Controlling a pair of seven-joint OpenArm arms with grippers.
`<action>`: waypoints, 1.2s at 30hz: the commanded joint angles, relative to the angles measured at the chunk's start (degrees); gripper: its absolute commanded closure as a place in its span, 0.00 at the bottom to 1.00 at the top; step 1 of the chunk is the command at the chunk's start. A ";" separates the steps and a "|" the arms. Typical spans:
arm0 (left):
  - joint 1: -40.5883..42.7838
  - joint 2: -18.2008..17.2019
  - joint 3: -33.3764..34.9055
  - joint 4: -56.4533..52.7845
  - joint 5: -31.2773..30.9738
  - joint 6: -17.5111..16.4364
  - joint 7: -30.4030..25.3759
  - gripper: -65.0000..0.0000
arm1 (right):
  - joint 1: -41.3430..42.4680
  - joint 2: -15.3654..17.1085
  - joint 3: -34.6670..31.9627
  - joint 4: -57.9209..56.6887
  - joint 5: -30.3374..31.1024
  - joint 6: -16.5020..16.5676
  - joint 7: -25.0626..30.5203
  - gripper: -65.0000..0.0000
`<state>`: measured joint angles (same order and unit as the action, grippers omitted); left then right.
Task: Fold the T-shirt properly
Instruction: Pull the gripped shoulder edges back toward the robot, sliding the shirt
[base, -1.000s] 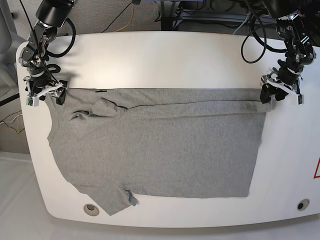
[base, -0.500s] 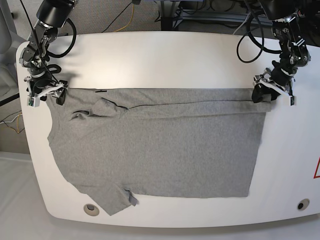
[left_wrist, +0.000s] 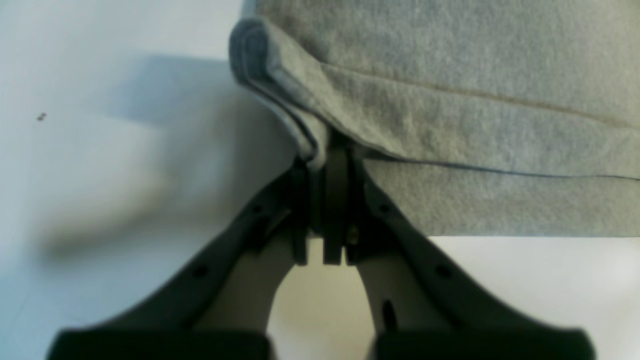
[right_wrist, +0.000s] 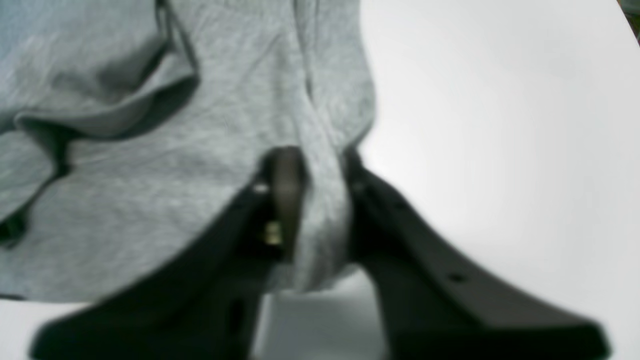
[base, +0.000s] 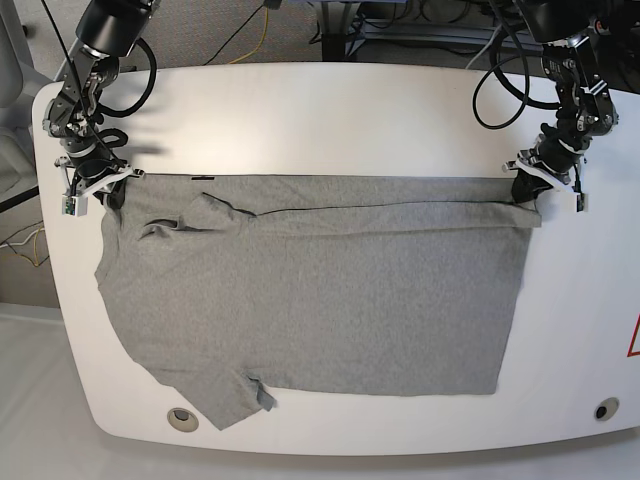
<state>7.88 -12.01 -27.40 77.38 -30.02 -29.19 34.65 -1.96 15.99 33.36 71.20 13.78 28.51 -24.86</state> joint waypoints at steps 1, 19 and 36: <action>-0.35 -1.08 -0.18 0.66 -0.89 -0.27 -1.20 1.00 | 0.60 0.91 0.04 0.99 -0.80 -0.48 -0.71 1.00; -1.61 -2.91 -0.78 0.46 0.26 -1.02 -1.65 1.00 | 1.53 1.32 0.24 -1.41 -1.00 -0.86 -0.32 1.00; 2.26 -4.27 -0.32 2.66 0.17 -1.54 -1.31 1.00 | -8.12 -2.79 1.12 11.13 -0.96 -0.28 -4.91 1.00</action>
<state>8.97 -15.49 -27.20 77.78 -29.17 -30.65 34.46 -8.60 13.26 34.15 79.33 13.45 28.34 -27.70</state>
